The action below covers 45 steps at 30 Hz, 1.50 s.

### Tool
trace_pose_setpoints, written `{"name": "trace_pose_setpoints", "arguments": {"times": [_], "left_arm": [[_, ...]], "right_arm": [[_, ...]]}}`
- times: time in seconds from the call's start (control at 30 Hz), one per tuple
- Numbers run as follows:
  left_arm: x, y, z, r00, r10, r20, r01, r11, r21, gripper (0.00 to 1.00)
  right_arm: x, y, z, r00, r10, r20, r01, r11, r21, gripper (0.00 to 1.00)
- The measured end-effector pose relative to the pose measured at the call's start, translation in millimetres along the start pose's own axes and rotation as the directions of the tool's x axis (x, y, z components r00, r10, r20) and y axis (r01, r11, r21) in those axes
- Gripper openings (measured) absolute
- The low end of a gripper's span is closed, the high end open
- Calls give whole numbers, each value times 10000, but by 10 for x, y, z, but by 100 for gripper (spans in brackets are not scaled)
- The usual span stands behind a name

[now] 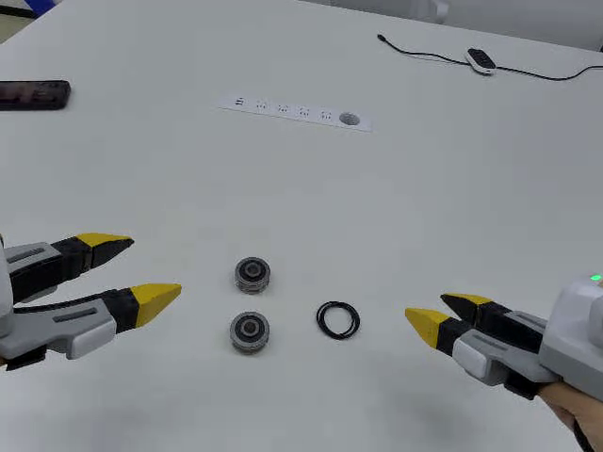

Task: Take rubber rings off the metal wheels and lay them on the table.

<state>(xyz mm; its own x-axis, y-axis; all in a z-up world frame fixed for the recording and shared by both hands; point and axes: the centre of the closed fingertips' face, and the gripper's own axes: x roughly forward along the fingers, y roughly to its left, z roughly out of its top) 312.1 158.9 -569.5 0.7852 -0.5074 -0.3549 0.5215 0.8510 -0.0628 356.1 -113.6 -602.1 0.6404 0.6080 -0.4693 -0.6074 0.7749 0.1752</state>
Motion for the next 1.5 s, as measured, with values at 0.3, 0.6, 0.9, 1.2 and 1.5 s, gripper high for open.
{"name": "trace_pose_setpoints", "arguments": {"times": [0.3,0.6,0.9,1.2,1.5], "left_arm": [[-41,-127,-74,9998,-185,-46,185,9997,130,52],[-97,-279,-186,9976,-657,-205,665,9970,403,61],[-160,-352,-401,9914,-878,-972,944,9933,661,71],[-147,-360,-526,9843,-956,-1486,1082,9910,788,77],[-120,-366,-559,9805,-990,-1700,1148,9897,857,79]], "right_arm": [[-113,40,17,9997,178,-136,-187,9974,-691,46],[-153,236,-40,9966,699,-427,-745,9902,-1182,59],[-100,397,-28,9910,1090,-773,-1216,9752,-1850,69],[-83,412,-28,9895,1164,-859,-1313,9717,-1962,73],[-88,398,-6,9912,1076,-765,-1203,9749,-1876,74]]}}
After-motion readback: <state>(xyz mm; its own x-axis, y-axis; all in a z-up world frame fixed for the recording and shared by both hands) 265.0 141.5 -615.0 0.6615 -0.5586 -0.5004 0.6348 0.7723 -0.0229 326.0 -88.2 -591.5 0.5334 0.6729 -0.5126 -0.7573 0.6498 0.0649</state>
